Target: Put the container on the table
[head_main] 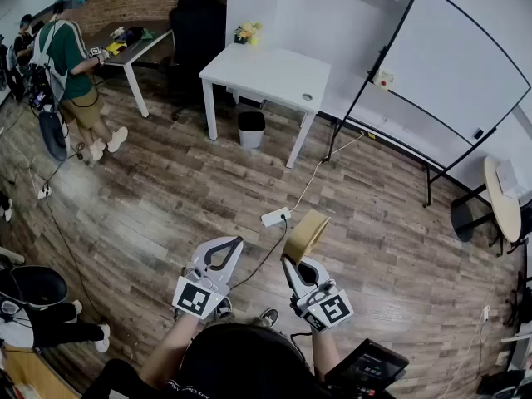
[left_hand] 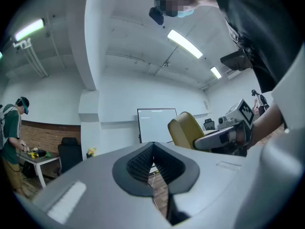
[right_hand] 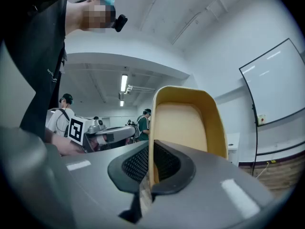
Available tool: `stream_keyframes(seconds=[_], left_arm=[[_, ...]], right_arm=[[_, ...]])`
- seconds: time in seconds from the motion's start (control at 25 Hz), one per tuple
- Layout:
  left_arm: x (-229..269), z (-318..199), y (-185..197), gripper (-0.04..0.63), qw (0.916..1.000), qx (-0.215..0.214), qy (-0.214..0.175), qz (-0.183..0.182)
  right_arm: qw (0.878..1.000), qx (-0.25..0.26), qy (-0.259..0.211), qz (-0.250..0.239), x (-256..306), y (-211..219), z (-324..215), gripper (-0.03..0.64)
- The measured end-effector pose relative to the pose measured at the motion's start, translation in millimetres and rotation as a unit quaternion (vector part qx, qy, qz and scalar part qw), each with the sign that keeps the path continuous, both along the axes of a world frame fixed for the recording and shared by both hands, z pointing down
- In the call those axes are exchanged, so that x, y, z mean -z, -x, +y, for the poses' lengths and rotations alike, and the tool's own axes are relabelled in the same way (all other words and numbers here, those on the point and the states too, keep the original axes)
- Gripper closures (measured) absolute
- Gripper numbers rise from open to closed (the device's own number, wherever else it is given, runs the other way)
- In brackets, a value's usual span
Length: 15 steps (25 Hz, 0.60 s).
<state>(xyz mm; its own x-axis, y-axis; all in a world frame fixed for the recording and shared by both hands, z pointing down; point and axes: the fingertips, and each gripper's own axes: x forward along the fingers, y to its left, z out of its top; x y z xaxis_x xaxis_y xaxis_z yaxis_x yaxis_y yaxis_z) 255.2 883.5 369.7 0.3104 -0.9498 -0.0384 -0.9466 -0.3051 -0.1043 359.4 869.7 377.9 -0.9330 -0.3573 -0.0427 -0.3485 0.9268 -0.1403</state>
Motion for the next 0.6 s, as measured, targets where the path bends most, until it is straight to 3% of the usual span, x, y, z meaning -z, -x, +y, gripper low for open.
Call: stream_keyframes(seconds=[0.2, 0.4, 0.6], left_arm=[[6, -12, 13, 0.594, 1.0, 0.001, -0.002, 0.007], [7, -11, 28, 0.594, 0.9999, -0.003, -0.004, 0.012], [9, -15, 45, 0.594, 0.9997, -0.013, -0.004, 0.022]], right_arm=[[0.999, -0.016, -0.008, 0.027, -6, 11, -15, 0.6], [1.0, -0.014, -0.012, 0.02, 4, 30, -16, 0.598], [0.997, -0.016, -0.041, 0.068, -2, 60, -15, 0.598]])
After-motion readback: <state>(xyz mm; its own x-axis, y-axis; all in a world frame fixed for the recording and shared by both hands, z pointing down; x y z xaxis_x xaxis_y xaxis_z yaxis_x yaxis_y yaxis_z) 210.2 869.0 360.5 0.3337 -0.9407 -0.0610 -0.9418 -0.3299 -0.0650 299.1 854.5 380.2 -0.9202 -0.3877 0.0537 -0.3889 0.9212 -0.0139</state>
